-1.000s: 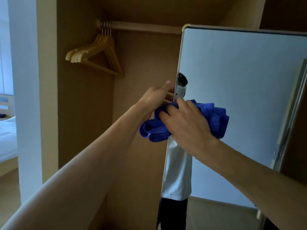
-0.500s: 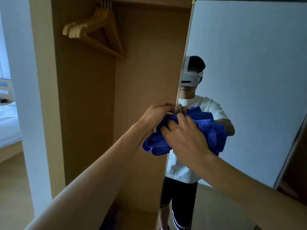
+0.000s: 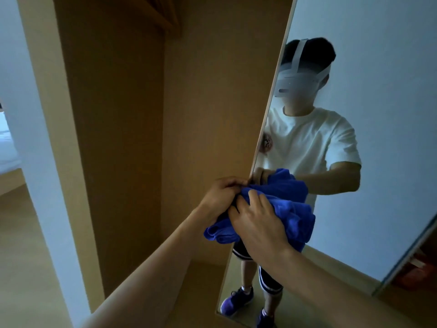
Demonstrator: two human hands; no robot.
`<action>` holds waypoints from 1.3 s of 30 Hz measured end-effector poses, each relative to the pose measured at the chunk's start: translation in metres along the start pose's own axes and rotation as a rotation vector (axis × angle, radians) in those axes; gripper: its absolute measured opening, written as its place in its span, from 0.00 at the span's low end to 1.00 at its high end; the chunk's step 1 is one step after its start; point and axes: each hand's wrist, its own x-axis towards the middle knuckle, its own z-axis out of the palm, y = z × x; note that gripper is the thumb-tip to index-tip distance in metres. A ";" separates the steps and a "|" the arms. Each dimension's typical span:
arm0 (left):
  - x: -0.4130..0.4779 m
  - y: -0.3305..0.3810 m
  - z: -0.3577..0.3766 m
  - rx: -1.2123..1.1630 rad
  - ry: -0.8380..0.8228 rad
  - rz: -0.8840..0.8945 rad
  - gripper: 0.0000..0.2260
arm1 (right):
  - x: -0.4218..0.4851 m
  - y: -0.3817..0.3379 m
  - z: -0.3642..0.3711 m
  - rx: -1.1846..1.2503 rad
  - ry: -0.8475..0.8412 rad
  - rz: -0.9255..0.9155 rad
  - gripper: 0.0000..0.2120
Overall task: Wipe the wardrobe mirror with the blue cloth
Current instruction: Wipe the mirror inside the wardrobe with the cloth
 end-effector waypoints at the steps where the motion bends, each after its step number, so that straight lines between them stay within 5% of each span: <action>1: 0.001 -0.007 0.000 -0.005 0.005 -0.008 0.15 | -0.001 -0.003 0.006 0.004 -0.013 0.000 0.12; 10: -0.001 -0.047 0.001 -0.056 0.006 -0.059 0.18 | -0.012 -0.021 0.032 0.055 -0.098 -0.051 0.15; 16: -0.009 -0.046 -0.006 -0.075 -0.075 -0.064 0.11 | -0.024 -0.005 0.029 0.128 0.058 -0.070 0.07; 23: -0.009 -0.012 -0.021 -0.179 -0.262 -0.073 0.14 | -0.006 0.012 0.009 0.033 0.257 -0.049 0.11; 31: -0.007 -0.041 -0.006 -0.146 -0.077 -0.049 0.08 | -0.014 0.008 0.014 -0.010 0.127 -0.074 0.13; 39: -0.015 -0.047 0.006 -0.024 0.046 0.121 0.04 | -0.031 -0.001 0.024 0.005 -0.025 -0.050 0.26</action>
